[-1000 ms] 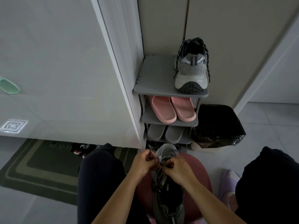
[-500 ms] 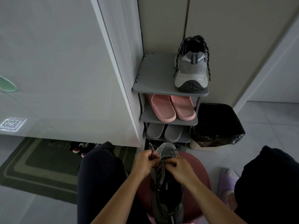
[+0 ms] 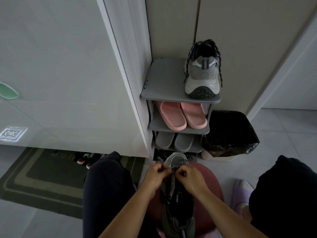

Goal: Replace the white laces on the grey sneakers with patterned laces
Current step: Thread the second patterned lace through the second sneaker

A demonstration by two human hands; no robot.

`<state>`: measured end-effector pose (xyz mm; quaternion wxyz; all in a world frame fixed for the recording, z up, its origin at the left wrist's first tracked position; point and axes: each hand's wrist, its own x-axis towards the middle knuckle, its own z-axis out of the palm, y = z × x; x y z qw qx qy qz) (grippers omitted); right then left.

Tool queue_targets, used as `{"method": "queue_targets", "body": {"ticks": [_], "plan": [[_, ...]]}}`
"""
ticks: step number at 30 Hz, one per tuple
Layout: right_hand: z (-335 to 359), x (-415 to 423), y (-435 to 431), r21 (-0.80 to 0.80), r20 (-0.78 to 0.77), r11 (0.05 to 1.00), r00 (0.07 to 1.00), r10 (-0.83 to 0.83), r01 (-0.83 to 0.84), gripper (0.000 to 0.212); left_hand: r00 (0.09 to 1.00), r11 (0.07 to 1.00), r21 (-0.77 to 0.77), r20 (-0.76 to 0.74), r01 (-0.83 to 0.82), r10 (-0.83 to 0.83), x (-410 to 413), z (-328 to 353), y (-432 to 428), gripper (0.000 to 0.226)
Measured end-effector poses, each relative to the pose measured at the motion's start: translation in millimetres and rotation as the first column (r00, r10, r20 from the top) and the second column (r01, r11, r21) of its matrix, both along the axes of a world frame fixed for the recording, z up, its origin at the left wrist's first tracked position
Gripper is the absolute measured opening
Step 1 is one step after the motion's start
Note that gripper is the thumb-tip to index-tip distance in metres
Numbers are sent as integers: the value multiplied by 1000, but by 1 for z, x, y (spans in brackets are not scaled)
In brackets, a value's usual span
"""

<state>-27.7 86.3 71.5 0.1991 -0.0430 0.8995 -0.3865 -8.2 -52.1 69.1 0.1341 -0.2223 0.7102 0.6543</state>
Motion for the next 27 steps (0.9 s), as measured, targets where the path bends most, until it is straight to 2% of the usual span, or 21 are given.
{"method": "queue_targets", "body": {"ticks": [3,5,7,10,12,15,17,21,23,25,27], "plan": [[-3,4,4,-105,7,992,998,-69,70,29,976,960,191,-30,-206,216,-5,7,-1,7],[-3,6,8,-171,47,974,989,-143,149,27,929,867,389,-69,-312,365,-12,13,-6,8],[-1,7,10,-198,73,964,983,-166,178,25,889,799,503,-121,-329,442,-19,20,-12,12],[1,8,9,-138,57,984,993,-101,108,23,878,780,571,-200,-256,435,-32,35,-15,15],[2,10,6,-146,59,982,992,-115,122,22,893,810,567,-276,-146,355,-38,44,-13,15],[2,13,8,-262,89,932,968,-236,251,15,928,927,375,-343,-7,146,-35,45,-5,10],[2,12,11,-329,121,886,945,-304,327,15,950,949,315,-304,27,74,-25,34,4,8],[0,11,10,-384,201,845,927,-317,372,14,973,970,238,-231,58,-2,-9,12,21,12],[-1,11,9,-446,304,752,872,-384,486,18,981,980,190,-196,53,-15,-7,7,22,14],[3,12,11,-537,462,550,768,-443,640,20,985,986,152,-168,68,-42,-7,3,20,15],[14,9,15,-599,553,366,698,-455,713,25,989,987,147,-145,63,-42,-8,0,18,17]]}}
